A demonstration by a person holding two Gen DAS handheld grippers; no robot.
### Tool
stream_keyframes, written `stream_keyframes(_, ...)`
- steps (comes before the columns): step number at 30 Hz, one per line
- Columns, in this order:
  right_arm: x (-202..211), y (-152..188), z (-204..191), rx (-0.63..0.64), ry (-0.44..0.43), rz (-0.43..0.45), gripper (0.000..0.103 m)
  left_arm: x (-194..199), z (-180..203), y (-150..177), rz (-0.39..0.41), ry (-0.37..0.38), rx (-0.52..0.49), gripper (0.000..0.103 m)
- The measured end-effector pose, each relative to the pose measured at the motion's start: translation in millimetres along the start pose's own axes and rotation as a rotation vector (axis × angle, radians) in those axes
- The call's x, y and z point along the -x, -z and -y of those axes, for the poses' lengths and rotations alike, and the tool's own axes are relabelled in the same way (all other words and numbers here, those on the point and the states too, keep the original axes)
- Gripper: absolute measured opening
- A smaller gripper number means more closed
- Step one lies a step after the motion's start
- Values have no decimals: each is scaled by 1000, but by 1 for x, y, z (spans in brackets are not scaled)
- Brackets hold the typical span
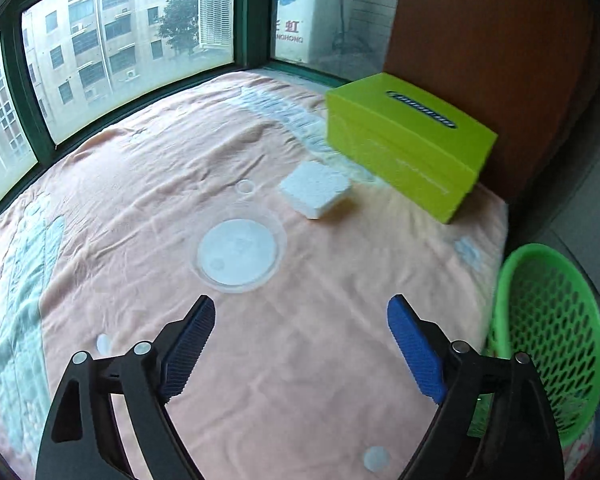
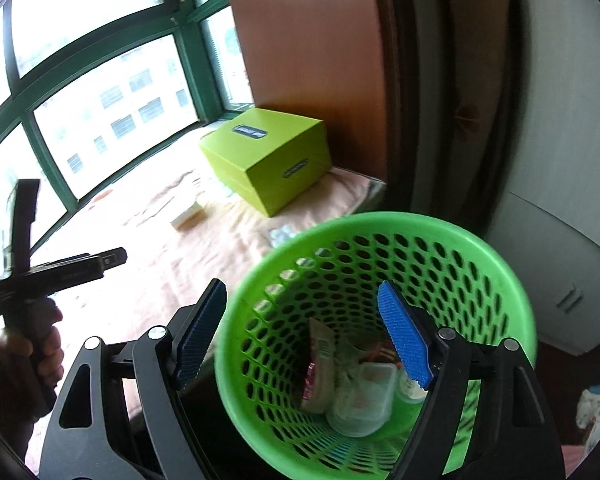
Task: Collect trash
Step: 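Move both tools back toward the round clear lid and foam block, then grasp the round clear lid with the left tool while the right tool grasps the white foam block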
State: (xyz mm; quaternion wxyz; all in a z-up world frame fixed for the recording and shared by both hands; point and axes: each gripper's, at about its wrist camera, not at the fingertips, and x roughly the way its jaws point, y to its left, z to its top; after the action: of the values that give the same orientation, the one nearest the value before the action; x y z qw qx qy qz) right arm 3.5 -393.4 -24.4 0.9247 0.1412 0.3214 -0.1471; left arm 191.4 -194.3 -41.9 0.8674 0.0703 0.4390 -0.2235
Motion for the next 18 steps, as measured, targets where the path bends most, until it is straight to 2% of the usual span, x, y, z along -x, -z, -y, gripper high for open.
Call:
stream_keyframes(11, -31, -18, -36, 43, -56, -31, 78, -55, -40, -16, -71, -39, 16, 91)
stream_keyframes(18, -49, -23, -51, 60, -70, -53, 78, -80, -52, -24, -99, -13, 24, 92)
